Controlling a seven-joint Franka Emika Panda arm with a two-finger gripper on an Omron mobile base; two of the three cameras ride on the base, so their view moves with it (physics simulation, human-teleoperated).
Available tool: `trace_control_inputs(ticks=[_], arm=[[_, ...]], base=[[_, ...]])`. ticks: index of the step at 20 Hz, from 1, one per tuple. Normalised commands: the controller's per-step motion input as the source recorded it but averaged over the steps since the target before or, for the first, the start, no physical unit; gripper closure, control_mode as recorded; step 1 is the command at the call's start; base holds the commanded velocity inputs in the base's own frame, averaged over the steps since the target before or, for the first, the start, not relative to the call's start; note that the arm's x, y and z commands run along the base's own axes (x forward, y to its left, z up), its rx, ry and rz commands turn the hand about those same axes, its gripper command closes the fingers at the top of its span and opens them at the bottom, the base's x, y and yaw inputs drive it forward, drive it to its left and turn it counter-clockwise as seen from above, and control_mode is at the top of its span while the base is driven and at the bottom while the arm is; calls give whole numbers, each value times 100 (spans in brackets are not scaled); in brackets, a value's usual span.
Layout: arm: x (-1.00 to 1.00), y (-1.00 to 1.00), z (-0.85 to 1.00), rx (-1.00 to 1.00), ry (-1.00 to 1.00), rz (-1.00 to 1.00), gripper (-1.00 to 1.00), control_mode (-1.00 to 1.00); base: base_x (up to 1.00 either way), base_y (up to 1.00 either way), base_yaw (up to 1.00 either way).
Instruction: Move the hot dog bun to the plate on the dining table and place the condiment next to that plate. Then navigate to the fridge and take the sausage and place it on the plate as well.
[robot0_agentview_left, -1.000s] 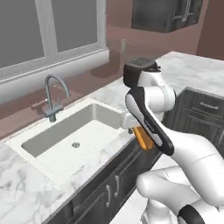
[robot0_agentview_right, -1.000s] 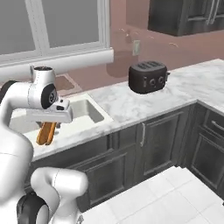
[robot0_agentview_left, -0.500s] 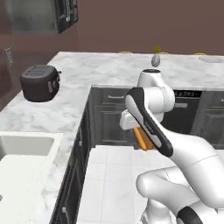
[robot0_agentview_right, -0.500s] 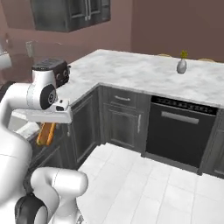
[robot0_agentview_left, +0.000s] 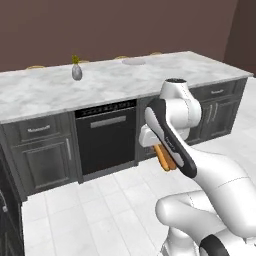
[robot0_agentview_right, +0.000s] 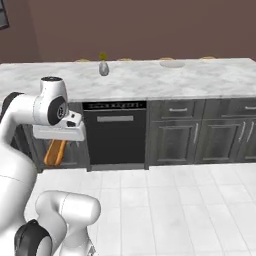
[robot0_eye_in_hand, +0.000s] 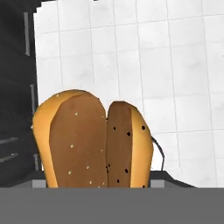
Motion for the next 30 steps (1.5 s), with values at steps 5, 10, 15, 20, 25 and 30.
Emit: trace_control_inputs(ticks=[5, 10, 15, 20, 25, 30], arm=[[0, 0, 0, 0, 0, 0, 100, 100], [0, 0, 0, 0, 0, 0, 100, 100], [0, 0, 0, 0, 0, 0, 100, 100], [0, 0, 0, 0, 0, 0, 100, 100], [0, 0, 0, 0, 0, 0, 100, 100], [0, 0, 0, 0, 0, 0, 100, 100]], base=[[89, -72, -14], [100, -74, -7], [100, -75, -5], [100, -80, -4], [93, -98, 0], [76, -100, 2]])
